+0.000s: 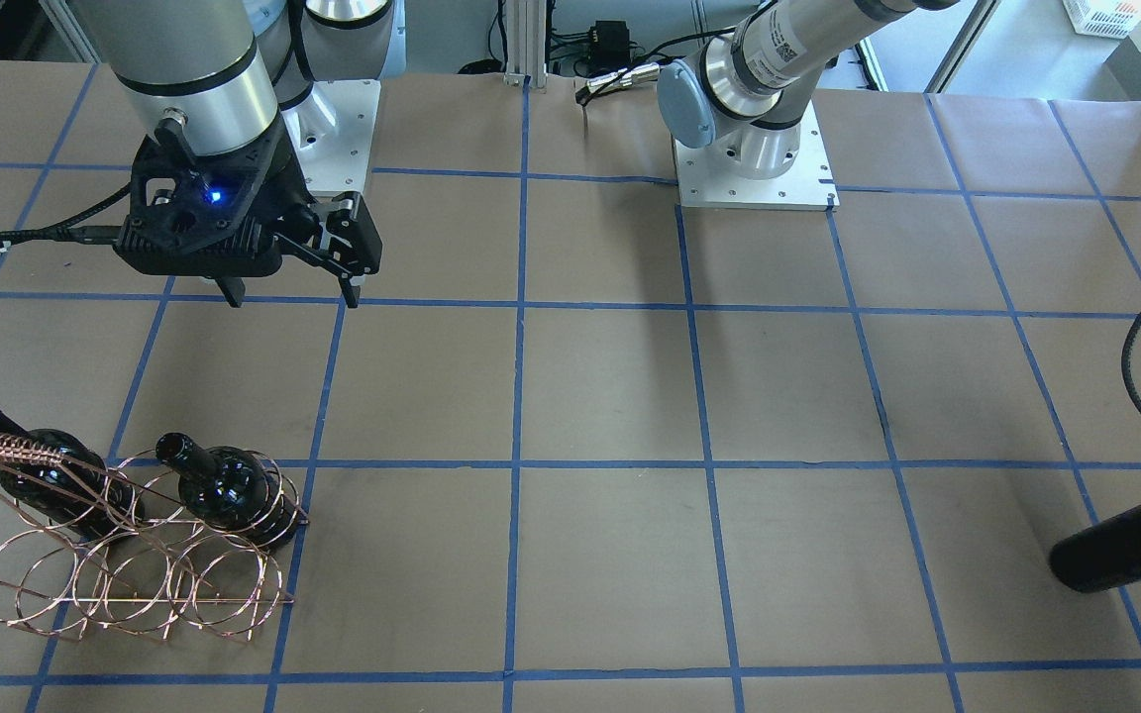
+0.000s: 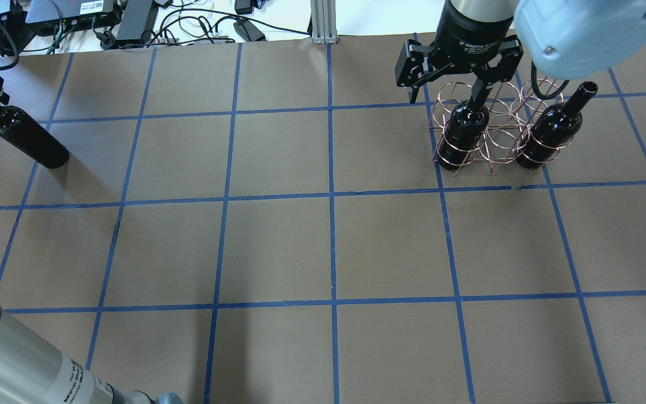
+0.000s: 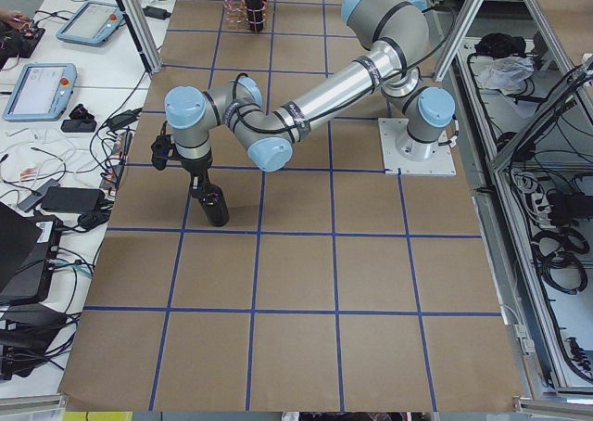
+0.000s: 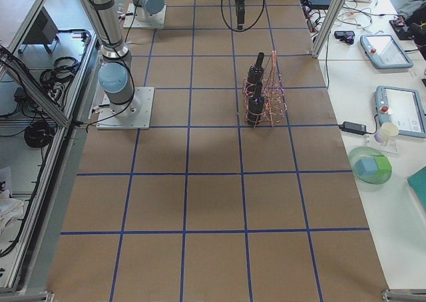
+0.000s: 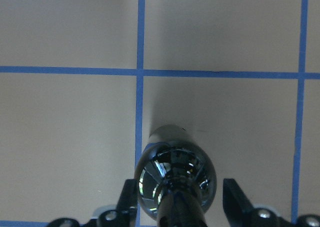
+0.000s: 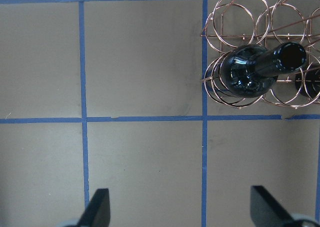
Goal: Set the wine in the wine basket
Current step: 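Lower the left gripper and close it on the bottle neck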
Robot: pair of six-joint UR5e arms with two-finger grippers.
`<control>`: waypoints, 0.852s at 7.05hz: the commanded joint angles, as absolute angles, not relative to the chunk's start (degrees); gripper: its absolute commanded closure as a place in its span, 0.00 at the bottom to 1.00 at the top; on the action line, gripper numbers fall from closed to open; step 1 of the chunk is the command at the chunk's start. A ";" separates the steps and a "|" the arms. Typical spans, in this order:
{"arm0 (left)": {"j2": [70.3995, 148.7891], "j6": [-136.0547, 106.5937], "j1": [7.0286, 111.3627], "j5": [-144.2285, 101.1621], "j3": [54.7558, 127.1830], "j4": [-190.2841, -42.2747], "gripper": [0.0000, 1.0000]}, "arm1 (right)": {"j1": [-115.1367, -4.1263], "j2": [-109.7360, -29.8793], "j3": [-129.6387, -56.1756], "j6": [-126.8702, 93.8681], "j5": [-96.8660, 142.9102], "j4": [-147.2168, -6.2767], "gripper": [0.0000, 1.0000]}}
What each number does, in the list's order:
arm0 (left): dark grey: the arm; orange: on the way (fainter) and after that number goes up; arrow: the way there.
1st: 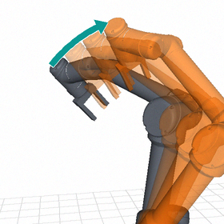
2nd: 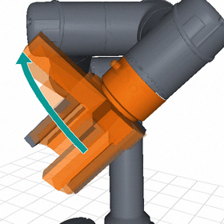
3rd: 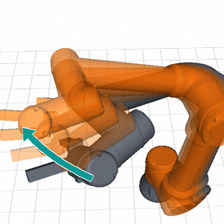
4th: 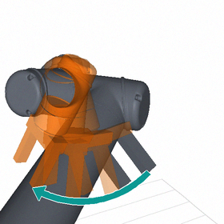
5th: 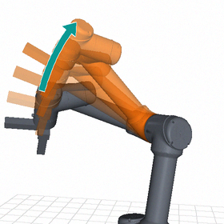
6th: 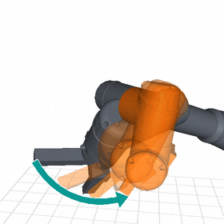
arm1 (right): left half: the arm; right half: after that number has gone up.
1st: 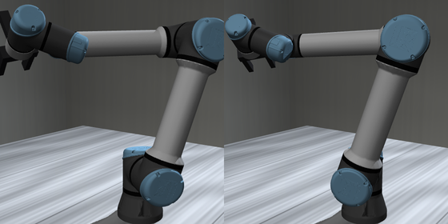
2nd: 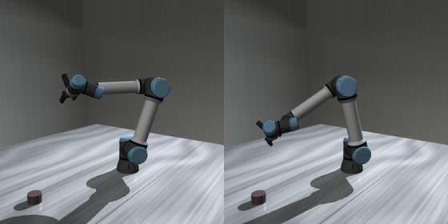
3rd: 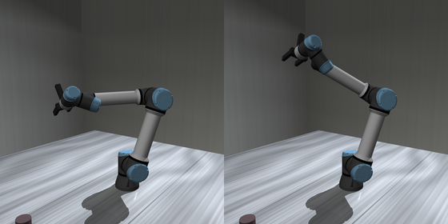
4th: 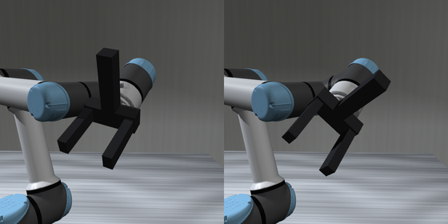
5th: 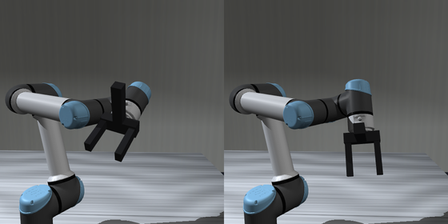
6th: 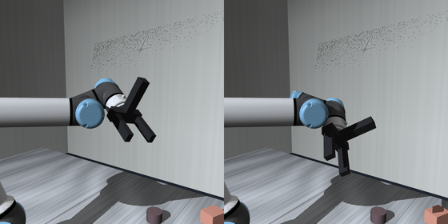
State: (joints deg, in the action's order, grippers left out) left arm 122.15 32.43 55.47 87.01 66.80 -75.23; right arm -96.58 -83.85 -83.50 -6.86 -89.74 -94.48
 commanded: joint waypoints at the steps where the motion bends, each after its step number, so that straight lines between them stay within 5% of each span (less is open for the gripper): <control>1: 122.17 32.52 55.46 86.66 66.80 -75.06 0.36 | -96.50 -83.85 -83.50 -6.86 -89.74 -94.40 0.00; 2: 122.17 32.52 55.46 86.49 66.80 -75.06 0.46 | -96.50 -83.85 -83.50 -6.86 -89.74 -94.48 0.00; 3: 122.08 32.52 55.46 86.40 66.80 -75.15 0.78 | -96.50 -83.85 -83.50 -6.86 -89.74 -94.48 0.00; 4: 121.91 32.61 55.46 86.40 66.88 -75.15 1.00 | -96.50 -83.85 -83.50 -6.86 -89.74 -94.48 0.00; 6: 121.21 32.87 55.37 86.40 67.32 -75.84 1.00 | -96.50 -83.85 -83.50 -6.86 -89.74 -94.48 0.00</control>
